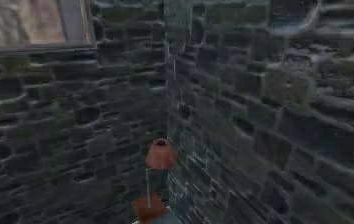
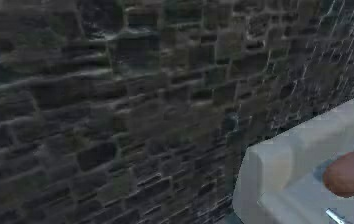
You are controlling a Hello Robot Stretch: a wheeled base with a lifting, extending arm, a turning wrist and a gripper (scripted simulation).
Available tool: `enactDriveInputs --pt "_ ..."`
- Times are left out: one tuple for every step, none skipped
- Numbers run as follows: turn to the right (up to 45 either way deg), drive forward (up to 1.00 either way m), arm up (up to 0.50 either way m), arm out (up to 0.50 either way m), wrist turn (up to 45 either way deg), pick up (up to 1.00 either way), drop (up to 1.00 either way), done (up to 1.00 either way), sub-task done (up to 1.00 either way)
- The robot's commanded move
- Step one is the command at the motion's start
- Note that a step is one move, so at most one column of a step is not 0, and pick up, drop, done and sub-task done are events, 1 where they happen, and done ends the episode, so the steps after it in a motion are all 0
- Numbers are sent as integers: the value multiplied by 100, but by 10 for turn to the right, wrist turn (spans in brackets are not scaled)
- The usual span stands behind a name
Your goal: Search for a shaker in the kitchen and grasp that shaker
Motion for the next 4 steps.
enactDriveInputs --pt "-450 0 0 0 0 0 0 0 0" --pt "-450 0 0 0 0 0 0 0 0" --pt "-450 0 0 0 0 0 0 0 0" --pt "-90 0 0 0 0 0 0 0 0"
